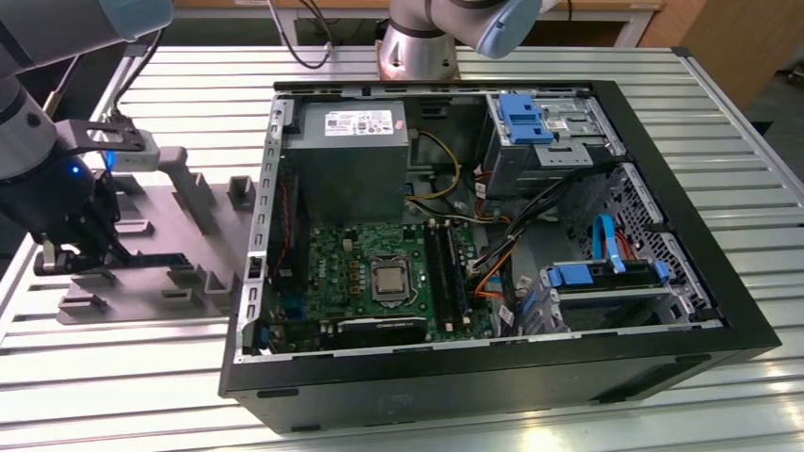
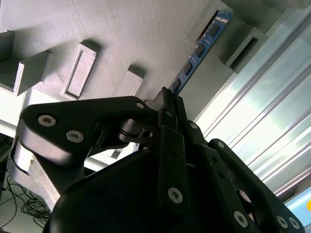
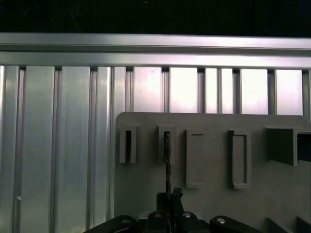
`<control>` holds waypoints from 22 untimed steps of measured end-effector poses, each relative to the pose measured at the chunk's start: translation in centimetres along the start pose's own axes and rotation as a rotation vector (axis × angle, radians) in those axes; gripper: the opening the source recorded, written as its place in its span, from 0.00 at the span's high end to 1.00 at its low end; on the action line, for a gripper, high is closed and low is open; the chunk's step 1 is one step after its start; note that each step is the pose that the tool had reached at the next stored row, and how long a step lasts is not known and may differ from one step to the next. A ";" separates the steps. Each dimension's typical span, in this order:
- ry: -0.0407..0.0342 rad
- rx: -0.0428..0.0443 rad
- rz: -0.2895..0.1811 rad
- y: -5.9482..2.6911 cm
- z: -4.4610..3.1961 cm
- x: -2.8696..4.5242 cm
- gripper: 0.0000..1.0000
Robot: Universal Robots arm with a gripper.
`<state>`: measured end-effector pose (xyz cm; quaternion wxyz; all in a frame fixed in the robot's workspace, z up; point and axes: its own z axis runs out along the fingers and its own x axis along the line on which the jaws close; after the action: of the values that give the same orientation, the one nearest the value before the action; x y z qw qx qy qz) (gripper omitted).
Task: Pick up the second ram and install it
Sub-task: 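Pick up the second ram and move it above second insertion slot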
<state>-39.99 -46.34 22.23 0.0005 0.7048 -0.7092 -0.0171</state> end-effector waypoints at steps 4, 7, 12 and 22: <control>0.0000 -0.0001 0.000 0.00 -0.04 0.00 0.86; -0.0002 -0.0001 0.000 0.00 -0.07 0.00 0.86; -0.0001 -0.0002 0.000 0.01 -0.23 0.00 0.86; -0.0005 -0.0002 0.000 0.02 -0.68 -0.01 0.86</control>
<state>-39.99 -46.34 22.91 0.0004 0.7048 -0.7092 -0.0173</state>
